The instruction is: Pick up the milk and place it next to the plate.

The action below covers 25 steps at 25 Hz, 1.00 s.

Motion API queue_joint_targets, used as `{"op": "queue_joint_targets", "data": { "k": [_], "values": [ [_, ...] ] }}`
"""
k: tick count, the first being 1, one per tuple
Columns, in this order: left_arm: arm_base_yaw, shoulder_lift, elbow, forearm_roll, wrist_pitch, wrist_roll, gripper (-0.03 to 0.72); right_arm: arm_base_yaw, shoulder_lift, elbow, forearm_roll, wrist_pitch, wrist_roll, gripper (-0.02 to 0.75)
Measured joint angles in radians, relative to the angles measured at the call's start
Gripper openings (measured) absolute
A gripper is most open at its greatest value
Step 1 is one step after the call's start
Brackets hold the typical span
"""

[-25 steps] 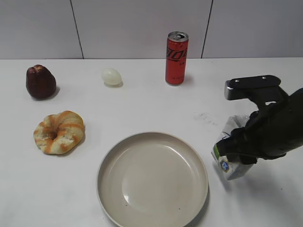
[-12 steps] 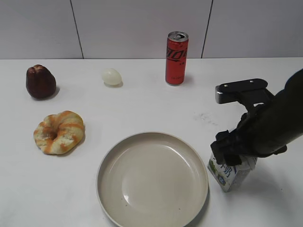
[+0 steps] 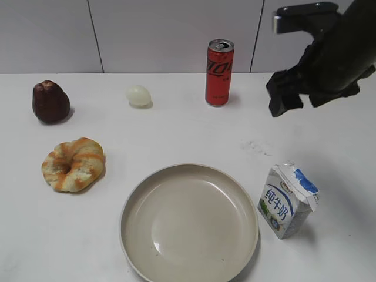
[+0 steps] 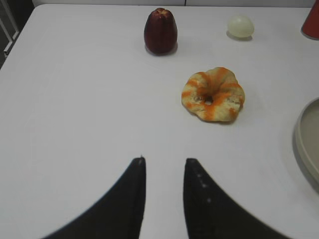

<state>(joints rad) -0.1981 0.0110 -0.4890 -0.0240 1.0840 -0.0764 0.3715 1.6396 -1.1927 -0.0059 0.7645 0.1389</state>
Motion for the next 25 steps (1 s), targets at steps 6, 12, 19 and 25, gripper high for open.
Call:
{"op": "queue_joint_targets", "data": {
  "k": [6, 12, 19, 25],
  "values": [
    [0.0, 0.0, 0.0, 0.0, 0.0, 0.0, 0.207, -0.209, 0.196, -0.3, 0.062, 0.178, -0.125, 0.596],
    [0.0, 0.0, 0.0, 0.0, 0.0, 0.0, 0.207, -0.312, 0.361, -0.557, 0.067, 0.288, -0.179, 0.594],
    [0.0, 0.0, 0.0, 0.0, 0.0, 0.0, 0.207, -0.336, 0.383, -0.602, 0.062, 0.42, -0.218, 0.594],
    [0.0, 0.0, 0.0, 0.0, 0.0, 0.0, 0.207, -0.336, 0.139, -0.454, 0.06, 0.421, -0.241, 0.594]
  ]
}}
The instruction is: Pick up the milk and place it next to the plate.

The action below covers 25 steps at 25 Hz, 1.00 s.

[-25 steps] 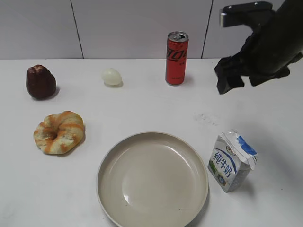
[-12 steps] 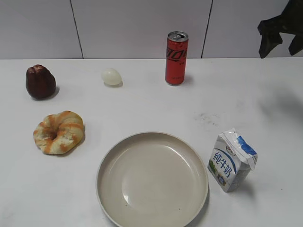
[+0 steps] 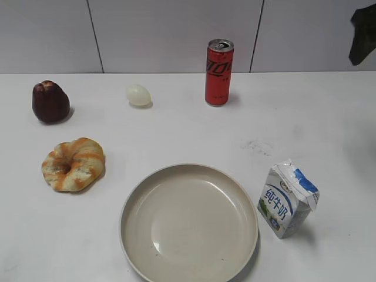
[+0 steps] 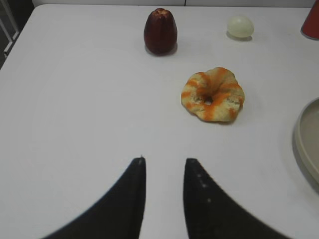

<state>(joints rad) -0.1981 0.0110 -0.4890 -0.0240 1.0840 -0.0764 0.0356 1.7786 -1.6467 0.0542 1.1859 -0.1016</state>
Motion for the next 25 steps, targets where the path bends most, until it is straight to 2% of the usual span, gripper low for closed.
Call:
{"op": "queue_joint_targets", "data": {
  "k": [10, 19, 22, 25],
  "values": [
    [0.0, 0.0, 0.0, 0.0, 0.0, 0.0, 0.207, 0.0, -0.532, 0.489, -0.008, -0.047, -0.029, 0.594],
    [0.0, 0.0, 0.0, 0.0, 0.0, 0.0, 0.207, 0.0, -0.967, 1.02, -0.006, -0.249, -0.029, 0.594],
    [0.0, 0.0, 0.0, 0.0, 0.0, 0.0, 0.207, 0.0, -1.123, 1.158, -0.005, -0.269, -0.029, 0.592],
    [0.0, 0.0, 0.0, 0.0, 0.0, 0.0, 0.207, 0.0, -1.262, 1.218, -0.006, -0.25, -0.029, 0.592]
  ]
}}
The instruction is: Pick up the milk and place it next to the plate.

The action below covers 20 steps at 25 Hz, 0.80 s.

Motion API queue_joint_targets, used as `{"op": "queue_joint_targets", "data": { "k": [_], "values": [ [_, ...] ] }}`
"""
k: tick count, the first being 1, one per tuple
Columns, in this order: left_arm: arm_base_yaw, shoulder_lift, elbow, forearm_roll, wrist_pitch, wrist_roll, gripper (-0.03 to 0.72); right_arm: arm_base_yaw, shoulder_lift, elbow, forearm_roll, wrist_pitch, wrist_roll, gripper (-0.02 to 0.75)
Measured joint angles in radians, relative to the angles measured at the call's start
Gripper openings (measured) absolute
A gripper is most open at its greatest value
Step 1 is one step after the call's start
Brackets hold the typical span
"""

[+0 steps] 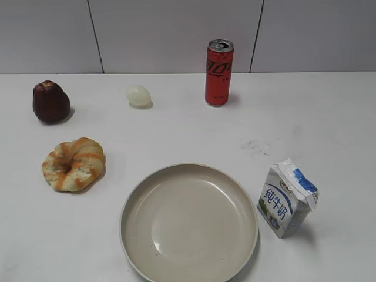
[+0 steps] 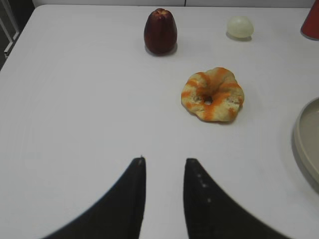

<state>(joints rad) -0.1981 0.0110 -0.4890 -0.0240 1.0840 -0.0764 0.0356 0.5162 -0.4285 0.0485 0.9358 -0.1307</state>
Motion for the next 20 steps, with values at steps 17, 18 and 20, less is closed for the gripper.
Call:
{"op": "queue_joint_targets", "data": {
  "k": [17, 18, 20],
  "values": [
    [0.0, 0.0, 0.0, -0.001, 0.0, 0.0, 0.207, 0.0, -0.52, 0.01, 0.001, 0.005, 0.0, 0.592],
    [0.0, 0.0, 0.0, 0.0, 0.0, 0.0, 0.207, 0.0, -0.52, 0.01, 0.001, 0.005, 0.0, 0.592],
    [0.0, 0.0, 0.0, 0.0, 0.0, 0.0, 0.207, 0.0, -0.52, 0.01, 0.002, 0.005, 0.0, 0.592]
  ]
}}
